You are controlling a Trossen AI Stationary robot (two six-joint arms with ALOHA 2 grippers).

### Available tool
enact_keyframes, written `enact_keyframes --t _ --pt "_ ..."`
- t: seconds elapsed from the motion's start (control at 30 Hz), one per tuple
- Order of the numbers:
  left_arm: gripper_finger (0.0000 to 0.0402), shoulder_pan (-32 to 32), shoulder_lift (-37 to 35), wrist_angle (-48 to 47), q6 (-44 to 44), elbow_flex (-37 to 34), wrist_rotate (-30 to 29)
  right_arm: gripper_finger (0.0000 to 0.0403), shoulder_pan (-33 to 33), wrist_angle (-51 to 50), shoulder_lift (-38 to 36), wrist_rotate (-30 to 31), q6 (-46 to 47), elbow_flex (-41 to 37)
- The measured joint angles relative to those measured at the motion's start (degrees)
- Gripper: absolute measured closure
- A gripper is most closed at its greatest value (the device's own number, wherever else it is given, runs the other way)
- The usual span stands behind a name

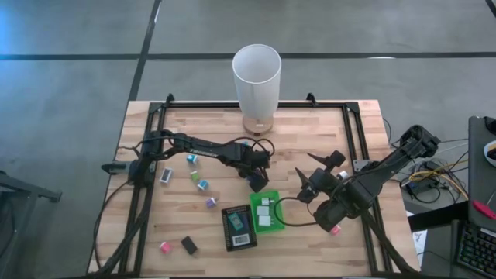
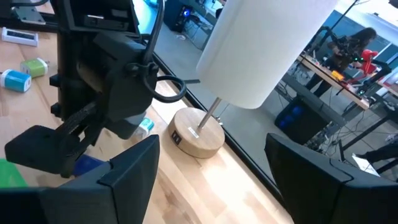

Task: Pick & Place Office items
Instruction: Put the dark blue digital clock into the black bin

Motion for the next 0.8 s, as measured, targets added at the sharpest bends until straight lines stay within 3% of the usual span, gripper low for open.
enact_keyframes --t 0.37,0.8 --pt "0.0055 0.04 0.02 8.36 -1.42 -2.52 0.0 0.0115 0.0 0.08 0.0 0.1 0.0 -0.02" --pt "0.0063 0.0 0.3 8.74 -1.7 -3.23 -0.24 0.0115 0.0 0.14 0.0 0.14 0.02 -0.04"
